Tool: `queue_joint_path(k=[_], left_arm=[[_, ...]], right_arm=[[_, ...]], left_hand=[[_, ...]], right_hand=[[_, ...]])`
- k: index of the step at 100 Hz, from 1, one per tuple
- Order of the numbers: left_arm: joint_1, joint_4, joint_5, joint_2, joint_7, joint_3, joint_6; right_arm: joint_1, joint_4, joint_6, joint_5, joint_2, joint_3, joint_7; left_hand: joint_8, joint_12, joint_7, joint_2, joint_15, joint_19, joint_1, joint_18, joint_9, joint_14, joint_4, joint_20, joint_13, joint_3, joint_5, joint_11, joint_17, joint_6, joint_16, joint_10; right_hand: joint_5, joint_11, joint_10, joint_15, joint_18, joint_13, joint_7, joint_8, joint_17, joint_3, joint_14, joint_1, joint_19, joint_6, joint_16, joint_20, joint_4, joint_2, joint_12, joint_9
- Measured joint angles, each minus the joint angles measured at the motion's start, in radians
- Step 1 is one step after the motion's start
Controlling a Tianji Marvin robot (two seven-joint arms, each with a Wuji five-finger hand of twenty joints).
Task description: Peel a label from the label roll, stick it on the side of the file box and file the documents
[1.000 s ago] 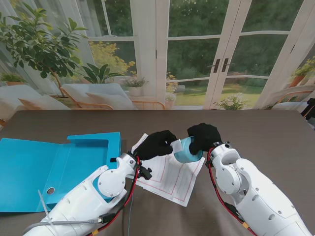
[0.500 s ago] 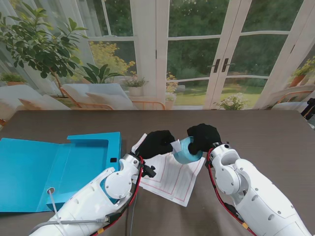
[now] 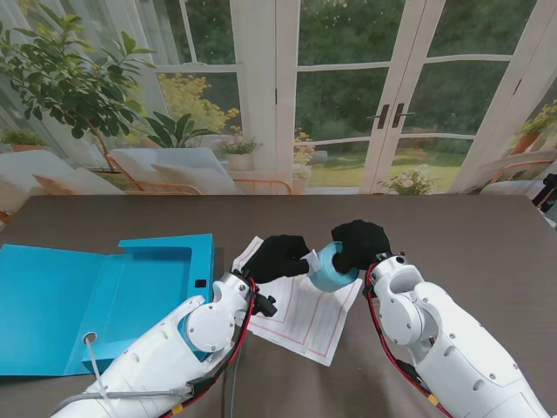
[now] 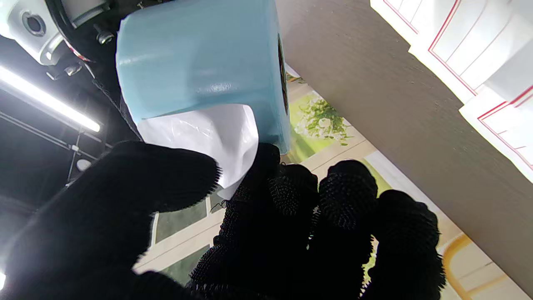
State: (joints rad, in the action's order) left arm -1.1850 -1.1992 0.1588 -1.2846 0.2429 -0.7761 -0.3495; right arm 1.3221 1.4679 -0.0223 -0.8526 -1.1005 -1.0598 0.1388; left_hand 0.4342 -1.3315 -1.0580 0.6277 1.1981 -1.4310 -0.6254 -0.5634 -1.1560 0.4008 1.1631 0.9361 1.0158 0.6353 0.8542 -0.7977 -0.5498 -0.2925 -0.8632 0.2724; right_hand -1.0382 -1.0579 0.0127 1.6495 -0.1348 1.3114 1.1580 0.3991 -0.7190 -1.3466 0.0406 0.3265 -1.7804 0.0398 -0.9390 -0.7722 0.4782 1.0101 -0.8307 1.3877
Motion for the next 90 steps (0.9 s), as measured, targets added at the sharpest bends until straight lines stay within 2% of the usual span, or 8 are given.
queue_joint_path(k=[30, 35, 37, 43, 45, 56, 68, 90], left_arm=[[-0.006, -0.019, 0.021, 0.006, -0.001, 0.004, 0.046], [-0.005, -0.016, 0.015, 0.005, 0.002, 0.007, 0.046], [-0.005, -0.013, 0.011, 0.003, 0.005, 0.009, 0.044], [-0.001, 0.003, -0.006, -0.003, 0.016, 0.014, 0.036], [0.001, 0.008, -0.017, -0.005, 0.018, 0.015, 0.033], [0.007, 0.036, -0.044, -0.018, 0.033, 0.018, 0.017], [0.012, 0.063, -0.035, -0.032, 0.072, 0.021, -0.013], [0.013, 0.075, -0.033, -0.038, 0.078, 0.021, -0.042]], right_arm=[[-0.005, 0.000, -0.021, -0.007, 0.000, 0.007, -0.002], [-0.006, 0.000, -0.022, -0.007, 0.000, 0.008, -0.001], [-0.006, 0.000, -0.023, -0.007, 0.000, 0.009, -0.001], [-0.007, 0.000, -0.023, -0.006, 0.000, 0.010, 0.000], [-0.007, 0.000, -0.023, -0.006, 0.000, 0.011, 0.000], [-0.009, -0.001, -0.022, -0.006, 0.000, 0.013, 0.000], [-0.011, -0.004, -0.020, -0.006, 0.000, 0.016, 0.001], [-0.011, -0.006, -0.018, -0.005, 0.000, 0.016, 0.002]], left_hand=[[-0.013, 0.007, -0.046, 0.010, 0.002, -0.023, -0.017, -0.005, -0.057, -0.007, -0.001, -0.028, 0.051, 0.029, 0.056, -0.019, -0.049, 0.033, 0.019, -0.022], [-0.014, 0.006, -0.057, 0.010, 0.002, -0.024, -0.031, -0.005, -0.066, -0.008, 0.013, -0.031, 0.054, 0.041, 0.062, -0.019, -0.051, 0.035, 0.023, -0.024], [-0.014, 0.006, -0.062, 0.010, 0.002, -0.025, -0.032, -0.005, -0.067, -0.008, 0.032, -0.035, 0.054, 0.049, 0.063, -0.019, -0.051, 0.036, 0.023, -0.025], [-0.014, 0.006, -0.075, 0.010, 0.002, -0.026, -0.039, -0.006, -0.077, -0.009, 0.034, -0.039, 0.065, 0.065, 0.073, -0.018, -0.060, 0.040, 0.023, -0.027], [-0.013, 0.006, -0.079, 0.010, 0.002, -0.026, -0.039, -0.008, -0.078, -0.009, 0.053, -0.039, 0.067, 0.065, 0.077, -0.018, -0.061, 0.041, 0.023, -0.027], [-0.016, 0.007, -0.083, 0.011, 0.004, -0.045, -0.045, -0.014, -0.110, -0.009, 0.056, -0.043, 0.098, 0.082, 0.109, 0.005, -0.088, 0.048, 0.026, -0.030], [-0.026, 0.046, -0.065, 0.023, 0.003, -0.063, -0.045, -0.016, -0.150, -0.009, 0.137, -0.076, 0.140, 0.137, 0.144, 0.054, -0.124, 0.054, 0.052, -0.030], [-0.026, 0.200, -0.030, 0.024, -0.065, -0.087, -0.044, -0.016, -0.195, -0.023, 0.137, -0.192, 0.204, 0.151, 0.172, 0.176, -0.208, 0.059, 0.084, -0.030]], right_hand=[[0.000, 0.000, 0.000, 0.000, 0.000, 0.000, 0.000, 0.000, 0.000, 0.000, 0.000, 0.002, 0.000, 0.000, 0.000, 0.000, 0.000, 0.000, 0.000, 0.000], [0.000, 0.000, 0.000, 0.000, 0.000, 0.000, 0.000, 0.000, 0.000, 0.000, 0.000, 0.002, 0.000, 0.000, 0.000, 0.000, 0.000, 0.000, 0.000, 0.000], [0.000, 0.000, 0.000, 0.000, 0.000, 0.000, 0.000, 0.000, 0.000, 0.000, 0.000, 0.002, 0.000, 0.000, 0.000, 0.000, 0.000, 0.000, 0.000, 0.000], [0.000, 0.000, 0.000, 0.000, 0.000, 0.000, 0.000, 0.000, 0.000, 0.000, 0.000, 0.002, 0.000, 0.001, 0.000, 0.000, 0.000, 0.000, 0.000, 0.000], [0.000, 0.000, 0.000, 0.000, 0.000, 0.000, 0.000, 0.000, 0.000, 0.000, 0.000, 0.002, 0.000, 0.002, 0.000, 0.000, 0.000, 0.000, 0.000, 0.000], [0.000, 0.000, 0.000, 0.000, 0.000, 0.000, 0.000, 0.000, 0.000, 0.000, 0.000, 0.002, 0.000, 0.003, 0.000, 0.000, 0.000, 0.000, 0.000, 0.000], [0.000, 0.000, 0.000, 0.000, 0.000, 0.000, 0.000, 0.000, 0.000, 0.000, 0.000, 0.002, 0.000, 0.003, 0.000, 0.000, 0.000, 0.000, 0.000, 0.000], [0.000, 0.000, 0.000, 0.000, 0.000, 0.000, 0.000, 0.000, 0.000, 0.000, 0.000, 0.002, 0.000, 0.003, 0.000, 0.000, 0.000, 0.000, 0.000, 0.000]])
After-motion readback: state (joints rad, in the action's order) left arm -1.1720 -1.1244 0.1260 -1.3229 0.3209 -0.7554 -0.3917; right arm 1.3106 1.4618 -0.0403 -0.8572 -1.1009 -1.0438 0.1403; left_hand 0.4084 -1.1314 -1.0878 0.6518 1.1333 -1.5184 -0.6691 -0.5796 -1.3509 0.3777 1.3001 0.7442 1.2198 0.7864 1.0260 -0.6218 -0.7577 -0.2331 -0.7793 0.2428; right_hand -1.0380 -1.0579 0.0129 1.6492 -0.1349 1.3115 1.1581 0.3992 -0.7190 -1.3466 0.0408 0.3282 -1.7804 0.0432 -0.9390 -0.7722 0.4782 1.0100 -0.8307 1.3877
